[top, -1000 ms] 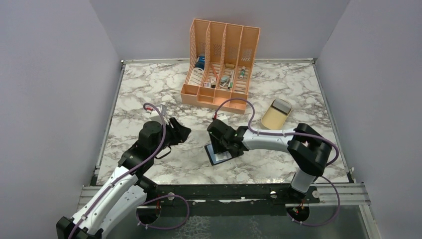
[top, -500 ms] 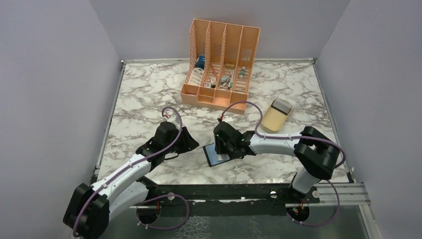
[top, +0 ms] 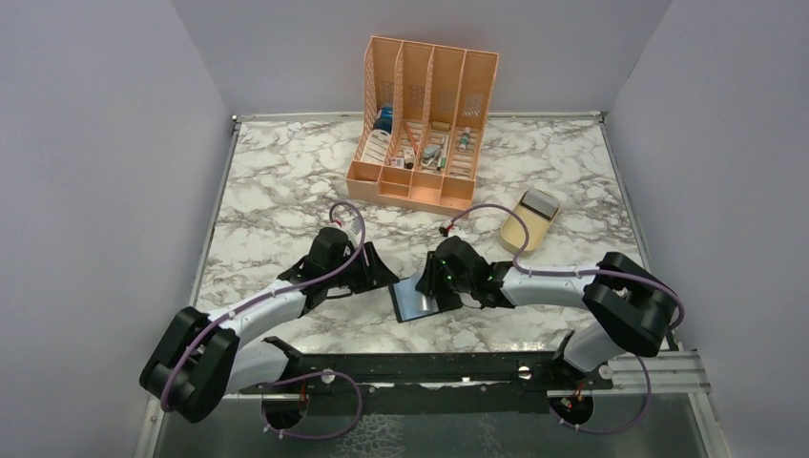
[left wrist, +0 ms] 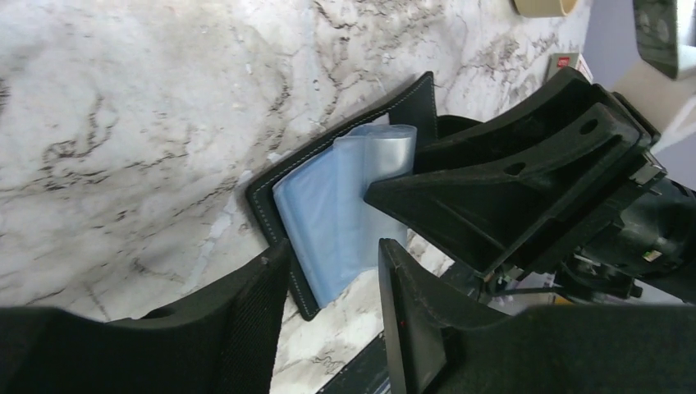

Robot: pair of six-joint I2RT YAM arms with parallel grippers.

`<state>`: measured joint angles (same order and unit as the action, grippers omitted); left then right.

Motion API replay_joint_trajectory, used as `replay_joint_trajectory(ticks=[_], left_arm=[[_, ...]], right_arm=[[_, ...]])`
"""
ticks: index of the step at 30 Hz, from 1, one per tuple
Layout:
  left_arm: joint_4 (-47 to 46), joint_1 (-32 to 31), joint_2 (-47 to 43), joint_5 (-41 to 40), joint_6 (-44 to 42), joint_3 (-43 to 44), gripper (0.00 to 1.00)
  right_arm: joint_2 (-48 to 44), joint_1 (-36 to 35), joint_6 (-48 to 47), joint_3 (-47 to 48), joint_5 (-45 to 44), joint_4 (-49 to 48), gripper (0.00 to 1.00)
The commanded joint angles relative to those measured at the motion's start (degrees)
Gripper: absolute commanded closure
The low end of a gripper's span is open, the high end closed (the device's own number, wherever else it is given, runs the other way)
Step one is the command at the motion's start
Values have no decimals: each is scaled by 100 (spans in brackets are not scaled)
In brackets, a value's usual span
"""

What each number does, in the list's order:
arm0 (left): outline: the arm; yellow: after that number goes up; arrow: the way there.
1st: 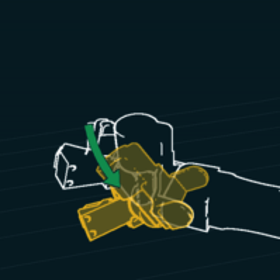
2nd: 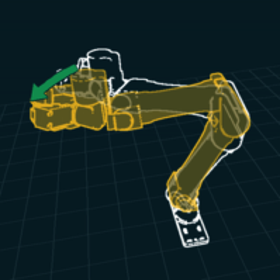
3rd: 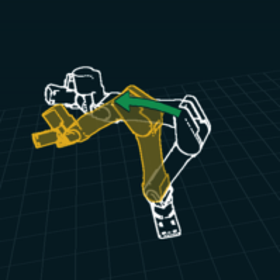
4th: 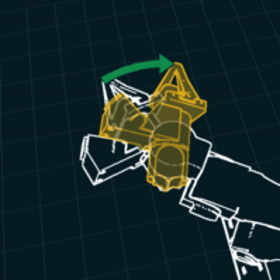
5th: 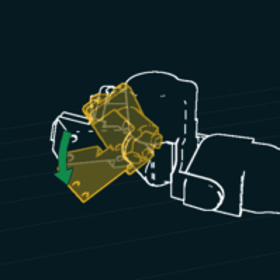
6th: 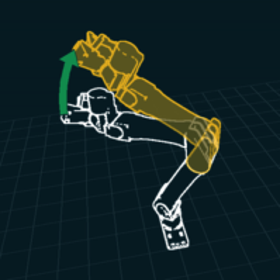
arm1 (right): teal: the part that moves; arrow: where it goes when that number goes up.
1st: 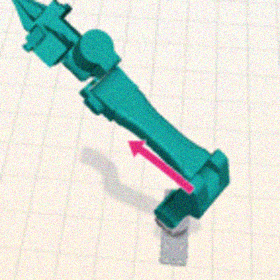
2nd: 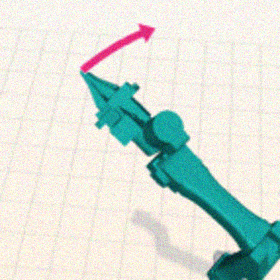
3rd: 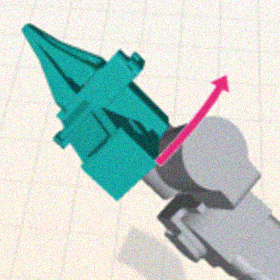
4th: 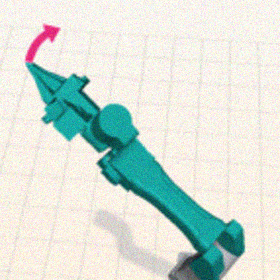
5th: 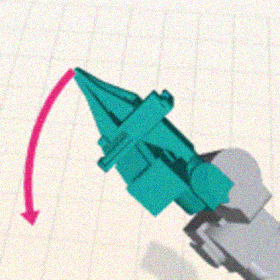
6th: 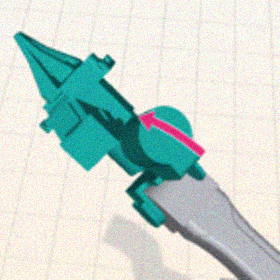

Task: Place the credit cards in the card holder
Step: Open the card holder at the center of the board.

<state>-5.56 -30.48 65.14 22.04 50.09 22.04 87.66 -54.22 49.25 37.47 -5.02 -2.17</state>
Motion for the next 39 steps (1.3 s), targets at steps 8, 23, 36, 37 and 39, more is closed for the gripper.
replay_joint_trajectory(ticks=[8,23,36,37,39], left_arm=[[-1233,4,877,771,293,105,59],[-1957,-40,1842,864,348,227,47],[-2373,-63,2060,1024,717,246,45],[-2417,-70,2073,1040,753,248,45],[-2522,-80,2067,1080,858,244,45]], right_arm=[[-224,104,307,-362,326,-841,71],[-164,117,330,-408,458,-986,71],[-448,121,48,-183,234,-539,43],[-479,121,30,-198,210,-534,42],[-534,122,-13,-218,158,-492,40]])
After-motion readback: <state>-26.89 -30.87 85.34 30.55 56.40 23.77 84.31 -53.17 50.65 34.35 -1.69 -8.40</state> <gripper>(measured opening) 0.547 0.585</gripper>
